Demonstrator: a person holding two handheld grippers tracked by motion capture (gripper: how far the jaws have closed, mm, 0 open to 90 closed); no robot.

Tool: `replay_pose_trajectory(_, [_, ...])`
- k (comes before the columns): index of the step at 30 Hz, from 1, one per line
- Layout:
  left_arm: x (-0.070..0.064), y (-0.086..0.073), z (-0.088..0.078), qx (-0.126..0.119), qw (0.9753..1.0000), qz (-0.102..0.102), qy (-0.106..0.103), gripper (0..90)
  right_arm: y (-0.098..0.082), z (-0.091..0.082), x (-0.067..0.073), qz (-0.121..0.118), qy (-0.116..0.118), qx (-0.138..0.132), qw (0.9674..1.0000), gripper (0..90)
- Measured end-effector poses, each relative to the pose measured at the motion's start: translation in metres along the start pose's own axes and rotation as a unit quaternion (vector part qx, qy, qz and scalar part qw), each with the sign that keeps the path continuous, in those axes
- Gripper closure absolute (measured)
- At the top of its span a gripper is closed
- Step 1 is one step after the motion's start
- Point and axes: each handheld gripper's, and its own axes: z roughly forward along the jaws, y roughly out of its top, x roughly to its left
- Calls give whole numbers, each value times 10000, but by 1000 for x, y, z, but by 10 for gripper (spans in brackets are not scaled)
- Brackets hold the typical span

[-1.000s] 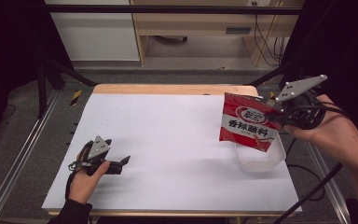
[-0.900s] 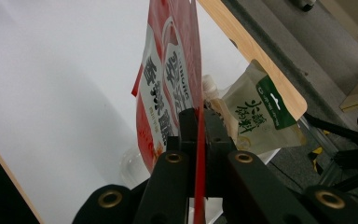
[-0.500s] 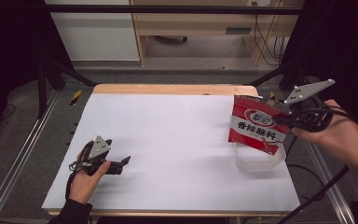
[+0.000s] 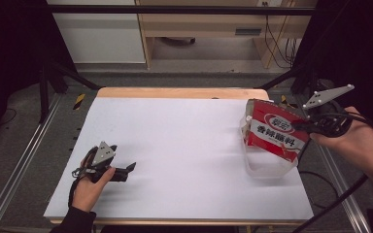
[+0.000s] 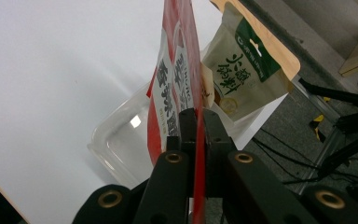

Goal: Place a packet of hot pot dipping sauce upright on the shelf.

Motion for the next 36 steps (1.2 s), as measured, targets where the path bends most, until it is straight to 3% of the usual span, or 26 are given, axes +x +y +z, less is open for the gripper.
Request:
replay_pose_trajectory(20, [-2, 0, 2, 41, 10000, 32, -41, 53, -18, 38, 3, 177, 192, 70, 9996, 897])
replay_pose_trajectory(36, [-3, 0, 3, 76, 9999, 70, -40, 53, -33, 40, 0, 357, 279, 18, 9990, 894])
